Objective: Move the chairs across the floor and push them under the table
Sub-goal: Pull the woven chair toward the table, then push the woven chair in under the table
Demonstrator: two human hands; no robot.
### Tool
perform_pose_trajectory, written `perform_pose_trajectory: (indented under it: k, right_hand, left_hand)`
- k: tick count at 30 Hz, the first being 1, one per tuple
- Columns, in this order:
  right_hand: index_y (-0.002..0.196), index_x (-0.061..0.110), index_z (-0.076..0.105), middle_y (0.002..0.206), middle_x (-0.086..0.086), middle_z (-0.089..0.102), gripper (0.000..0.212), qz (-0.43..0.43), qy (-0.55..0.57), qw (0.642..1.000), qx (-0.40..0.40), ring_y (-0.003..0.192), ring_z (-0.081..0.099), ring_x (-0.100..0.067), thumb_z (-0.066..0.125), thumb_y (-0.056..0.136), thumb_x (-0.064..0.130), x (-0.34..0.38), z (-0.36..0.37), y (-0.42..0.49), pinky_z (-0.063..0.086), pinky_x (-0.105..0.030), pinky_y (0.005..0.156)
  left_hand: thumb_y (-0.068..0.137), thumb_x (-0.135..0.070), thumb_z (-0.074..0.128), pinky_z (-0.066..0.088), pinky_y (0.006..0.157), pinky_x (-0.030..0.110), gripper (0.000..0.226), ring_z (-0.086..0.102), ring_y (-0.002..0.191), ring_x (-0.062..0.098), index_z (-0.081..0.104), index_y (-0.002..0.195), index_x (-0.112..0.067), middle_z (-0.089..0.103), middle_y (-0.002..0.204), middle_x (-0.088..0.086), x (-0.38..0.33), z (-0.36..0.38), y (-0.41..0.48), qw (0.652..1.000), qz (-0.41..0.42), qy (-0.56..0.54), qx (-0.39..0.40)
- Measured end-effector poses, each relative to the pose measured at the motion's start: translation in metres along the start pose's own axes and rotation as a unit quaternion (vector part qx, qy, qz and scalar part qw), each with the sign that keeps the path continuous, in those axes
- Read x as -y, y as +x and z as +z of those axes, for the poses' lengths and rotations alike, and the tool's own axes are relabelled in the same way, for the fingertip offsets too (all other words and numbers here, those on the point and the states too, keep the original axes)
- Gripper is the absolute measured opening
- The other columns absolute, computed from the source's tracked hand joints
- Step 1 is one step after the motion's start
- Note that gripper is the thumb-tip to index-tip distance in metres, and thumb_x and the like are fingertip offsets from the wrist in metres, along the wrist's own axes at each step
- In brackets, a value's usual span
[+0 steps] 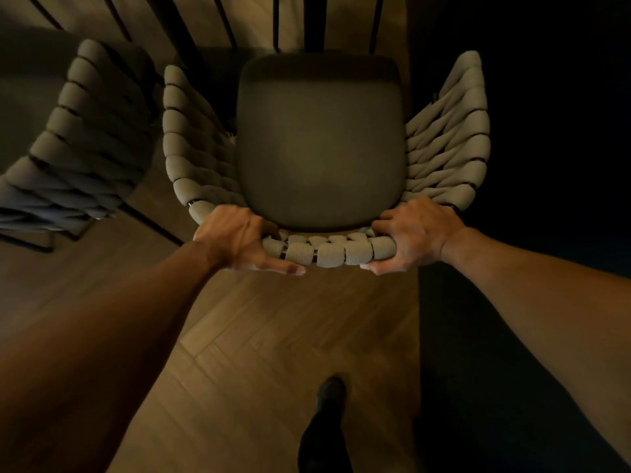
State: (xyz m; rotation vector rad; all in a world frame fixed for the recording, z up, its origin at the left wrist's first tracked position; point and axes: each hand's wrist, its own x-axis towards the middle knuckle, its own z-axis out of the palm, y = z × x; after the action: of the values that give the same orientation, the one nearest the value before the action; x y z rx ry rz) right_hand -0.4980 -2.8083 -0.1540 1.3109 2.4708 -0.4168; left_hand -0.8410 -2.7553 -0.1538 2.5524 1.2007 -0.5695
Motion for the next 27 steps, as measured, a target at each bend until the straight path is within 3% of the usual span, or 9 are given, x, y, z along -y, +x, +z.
perform_pose_trajectory:
  k: [7, 11, 14, 17, 19, 22, 25, 27]
  right_hand:
    - [0.101, 0.035, 0.065, 0.082, 0.012, 0.059, 0.082, -0.009, -0.003, 1.0, 0.019, 0.071, 0.057, -0.01, 0.028, 0.077, 0.104, -0.026, -0.016, 0.02, 0.048, -0.028, 0.064]
    - [0.106, 0.036, 0.066, 0.086, 0.012, 0.06, 0.089, -0.001, -0.004, 0.999, 0.035, 0.074, 0.058, -0.011, 0.022, 0.074, 0.107, -0.03, -0.017, 0.021, 0.047, -0.029, 0.066]
    - [0.111, 0.037, 0.066, 0.09, 0.012, 0.06, 0.088, 0.01, -0.007, 0.999, 0.044, 0.078, 0.059, -0.012, 0.027, 0.074, 0.107, -0.03, -0.017, 0.022, 0.043, -0.03, 0.067]
    - [0.115, 0.037, 0.062, 0.097, 0.011, 0.06, 0.088, 0.04, -0.001, 0.996, 0.075, 0.084, 0.059, -0.014, 0.03, 0.073, 0.107, -0.021, -0.025, 0.017, 0.042, -0.033, 0.071]
    - [0.114, 0.035, 0.061, 0.103, 0.008, 0.061, 0.092, 0.096, 0.025, 0.992, 0.082, 0.091, 0.06, -0.018, 0.033, 0.069, 0.109, -0.006, -0.037, 0.008, 0.047, -0.037, 0.078]
    - [0.131, 0.023, 0.064, 0.132, -0.003, 0.065, 0.101, 0.215, 0.09, 0.97, 0.073, 0.122, 0.06, -0.027, 0.037, 0.076, 0.103, 0.029, -0.052, -0.01, 0.047, -0.047, 0.107]
    - [0.155, 0.015, 0.045, 0.162, -0.01, 0.045, 0.084, 0.299, 0.141, 0.941, 0.077, 0.153, 0.035, -0.03, 0.046, 0.097, 0.076, 0.07, -0.074, -0.029, 0.028, -0.049, 0.127]
    - [0.163, 0.016, 0.034, 0.172, -0.008, 0.028, 0.078, 0.343, 0.221, 0.909, 0.082, 0.162, 0.017, -0.028, 0.053, 0.103, 0.061, 0.092, -0.091, -0.034, 0.023, -0.05, 0.13]
  left_hand:
    - [0.055, -0.118, 0.02, 0.052, 0.065, 0.028, 0.106, 0.058, 0.063, 0.005, 0.073, 0.109, -0.042, 0.059, 0.064, -0.015, 0.012, -0.016, 0.026, 1.0, 0.001, -0.005, 0.006]
    - [0.057, -0.117, 0.021, 0.05, 0.064, 0.027, 0.104, 0.056, 0.062, 0.004, 0.073, 0.108, -0.042, 0.058, 0.063, -0.015, 0.012, -0.02, 0.029, 1.0, 0.012, 0.003, 0.021]
    - [0.061, -0.115, 0.023, 0.039, 0.058, 0.025, 0.1, 0.052, 0.06, 0.001, 0.072, 0.108, -0.041, 0.054, 0.062, -0.016, 0.014, -0.022, 0.027, 0.999, 0.018, 0.013, 0.031]
    - [0.062, -0.114, 0.027, 0.04, 0.058, 0.024, 0.099, 0.054, 0.063, 0.002, 0.07, 0.113, -0.04, 0.056, 0.067, -0.015, 0.013, -0.027, 0.025, 0.998, 0.013, -0.006, 0.068]
    - [0.06, -0.114, 0.033, 0.043, 0.063, 0.024, 0.101, 0.06, 0.073, 0.004, 0.066, 0.121, -0.041, 0.063, 0.081, -0.013, 0.01, -0.037, 0.022, 0.992, -0.012, -0.037, 0.119]
    - [0.06, -0.113, 0.035, 0.055, 0.089, 0.036, 0.111, 0.066, 0.107, 0.017, 0.062, 0.137, -0.038, 0.069, 0.122, -0.004, 0.002, -0.051, 0.006, 0.983, -0.06, -0.074, 0.16]
    - [0.091, -0.085, 0.049, 0.045, 0.113, 0.049, 0.083, 0.052, 0.139, 0.029, 0.052, 0.152, -0.028, 0.057, 0.15, 0.006, -0.011, -0.068, -0.032, 0.987, -0.066, -0.099, 0.108]
    - [0.099, -0.07, 0.054, 0.043, 0.117, 0.053, 0.074, 0.036, 0.154, 0.03, 0.041, 0.159, -0.028, 0.043, 0.164, 0.006, -0.014, -0.08, -0.057, 0.981, -0.067, -0.145, 0.108]
